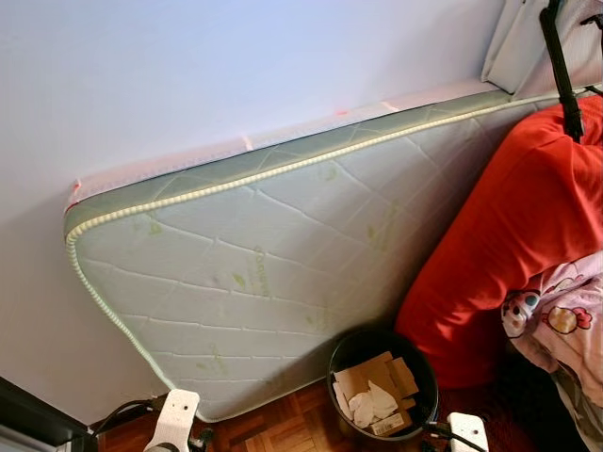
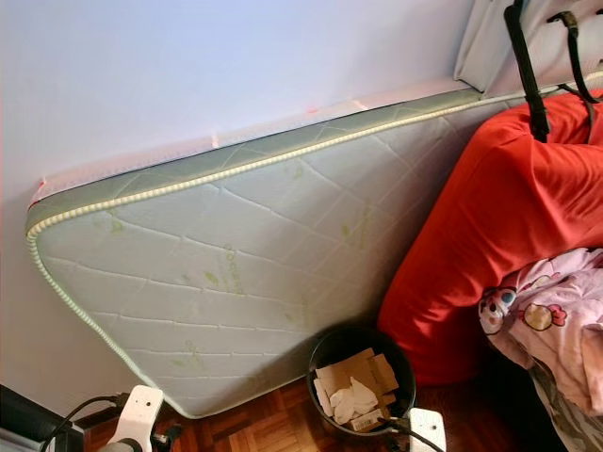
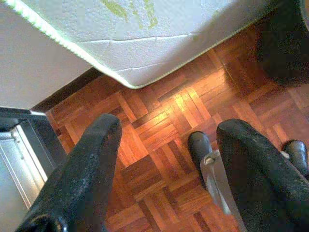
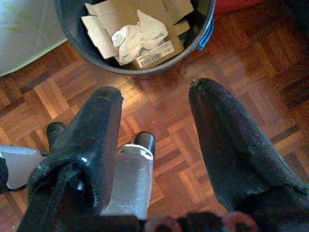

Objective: Clean up the room

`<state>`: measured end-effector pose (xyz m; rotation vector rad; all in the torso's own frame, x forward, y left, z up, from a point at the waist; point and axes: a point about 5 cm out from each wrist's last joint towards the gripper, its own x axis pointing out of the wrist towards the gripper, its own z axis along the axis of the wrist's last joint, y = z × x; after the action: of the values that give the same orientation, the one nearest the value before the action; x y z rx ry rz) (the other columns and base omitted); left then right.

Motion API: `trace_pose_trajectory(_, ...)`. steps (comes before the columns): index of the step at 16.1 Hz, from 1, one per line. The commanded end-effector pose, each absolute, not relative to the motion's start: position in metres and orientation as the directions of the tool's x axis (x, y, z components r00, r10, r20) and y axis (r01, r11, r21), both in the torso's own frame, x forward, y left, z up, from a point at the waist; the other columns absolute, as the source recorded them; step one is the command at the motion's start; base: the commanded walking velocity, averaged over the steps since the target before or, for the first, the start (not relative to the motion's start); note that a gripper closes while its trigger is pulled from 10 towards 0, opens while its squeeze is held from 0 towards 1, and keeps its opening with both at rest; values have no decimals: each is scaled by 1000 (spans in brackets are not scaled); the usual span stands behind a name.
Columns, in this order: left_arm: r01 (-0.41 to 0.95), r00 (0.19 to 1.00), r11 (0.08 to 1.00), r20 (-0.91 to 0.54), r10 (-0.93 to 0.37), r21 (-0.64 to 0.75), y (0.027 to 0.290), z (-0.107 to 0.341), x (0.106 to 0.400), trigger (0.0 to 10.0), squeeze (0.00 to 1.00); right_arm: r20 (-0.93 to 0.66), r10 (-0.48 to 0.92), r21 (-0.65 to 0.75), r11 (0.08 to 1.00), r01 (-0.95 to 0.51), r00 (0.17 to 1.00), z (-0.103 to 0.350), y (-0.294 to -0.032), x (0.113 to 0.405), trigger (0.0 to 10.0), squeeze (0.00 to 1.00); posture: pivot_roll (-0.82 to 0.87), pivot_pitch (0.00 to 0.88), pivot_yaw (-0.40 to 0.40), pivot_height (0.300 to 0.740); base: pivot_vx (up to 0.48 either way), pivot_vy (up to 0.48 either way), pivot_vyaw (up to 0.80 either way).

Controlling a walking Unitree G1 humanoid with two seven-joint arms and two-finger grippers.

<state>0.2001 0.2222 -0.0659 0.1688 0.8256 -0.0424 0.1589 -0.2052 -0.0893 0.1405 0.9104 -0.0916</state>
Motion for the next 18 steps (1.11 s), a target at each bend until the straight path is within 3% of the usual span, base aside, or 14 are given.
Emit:
trace_pose_trajectory(1, 1, 681, 994, -728, 78, 107, 226, -65, 201, 10000, 0, -795, -34, 96, 979, 181, 606, -91, -204, 157, 10000, 0, -1, 0, 35, 740, 0, 0, -400)
trace_pose_trajectory(8, -65, 667, 993, -735, 118, 100, 229, -69, 194, 10000, 0, -792, -68, 109, 962, 251, 606, -89, -209, 159, 10000, 0, -19, 0, 37, 740, 0, 0, -731)
trace_pose_trajectory(15, -55, 667, 993, -737, 112, 100, 223, -71, 192, 10000, 0, -788, -34, 123, 969, 212, 615, -88, -208, 162, 10000, 0, -15, 0, 12, 740, 0, 0, -733)
trace_pose_trajectory(18, -48, 665, 993, -738, 115, 111, 222, -71, 192, 10000, 0, -786, -29, 128, 970, 209, 618, -88, -208, 162, 10000, 0, -19, 0, 15, 740, 0, -430, -731)
